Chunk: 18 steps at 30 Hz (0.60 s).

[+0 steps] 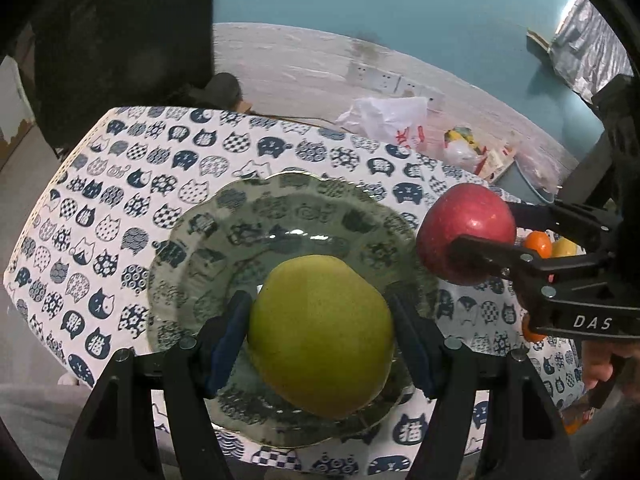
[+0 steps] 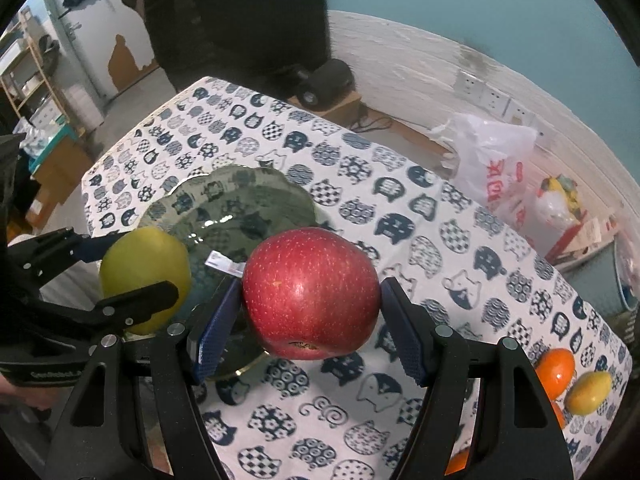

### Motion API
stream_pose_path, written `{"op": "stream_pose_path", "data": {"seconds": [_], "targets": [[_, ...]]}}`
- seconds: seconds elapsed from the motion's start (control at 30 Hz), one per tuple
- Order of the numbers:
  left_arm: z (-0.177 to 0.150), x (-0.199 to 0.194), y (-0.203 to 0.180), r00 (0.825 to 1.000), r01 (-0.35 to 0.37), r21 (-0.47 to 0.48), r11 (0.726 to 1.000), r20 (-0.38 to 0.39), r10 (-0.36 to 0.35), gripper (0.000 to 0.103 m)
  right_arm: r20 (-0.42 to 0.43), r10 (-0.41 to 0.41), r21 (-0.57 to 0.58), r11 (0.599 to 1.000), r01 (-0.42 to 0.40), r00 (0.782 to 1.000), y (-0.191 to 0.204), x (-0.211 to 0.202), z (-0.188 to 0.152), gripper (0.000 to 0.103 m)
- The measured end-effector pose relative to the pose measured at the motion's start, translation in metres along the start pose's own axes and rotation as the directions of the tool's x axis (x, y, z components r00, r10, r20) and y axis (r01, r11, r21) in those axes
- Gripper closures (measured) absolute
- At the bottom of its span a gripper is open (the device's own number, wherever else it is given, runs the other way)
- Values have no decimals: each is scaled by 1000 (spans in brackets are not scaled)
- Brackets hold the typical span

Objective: Organize fruits
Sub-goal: 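Lower the pear into the glass plate with the left tool while the right tool lowers the apple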

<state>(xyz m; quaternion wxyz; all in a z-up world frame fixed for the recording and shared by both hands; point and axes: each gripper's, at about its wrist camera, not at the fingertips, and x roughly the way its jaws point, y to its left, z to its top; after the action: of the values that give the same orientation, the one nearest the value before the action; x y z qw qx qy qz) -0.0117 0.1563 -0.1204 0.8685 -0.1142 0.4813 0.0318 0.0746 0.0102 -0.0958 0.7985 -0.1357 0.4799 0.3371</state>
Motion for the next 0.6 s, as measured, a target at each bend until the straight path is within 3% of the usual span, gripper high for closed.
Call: {"op": "stream_pose_path", "data": {"seconds": [0.37,0.6], "targets": [[-9,16,27,999,-37,-26,999,-37,36,31,-32,33,-41,999,-35,999,27,24,12,31],[-16,33,44,994,-40,-87,995,-107,31,31,-54,45,-58,997,-48,998,36,37,13,31]]}}
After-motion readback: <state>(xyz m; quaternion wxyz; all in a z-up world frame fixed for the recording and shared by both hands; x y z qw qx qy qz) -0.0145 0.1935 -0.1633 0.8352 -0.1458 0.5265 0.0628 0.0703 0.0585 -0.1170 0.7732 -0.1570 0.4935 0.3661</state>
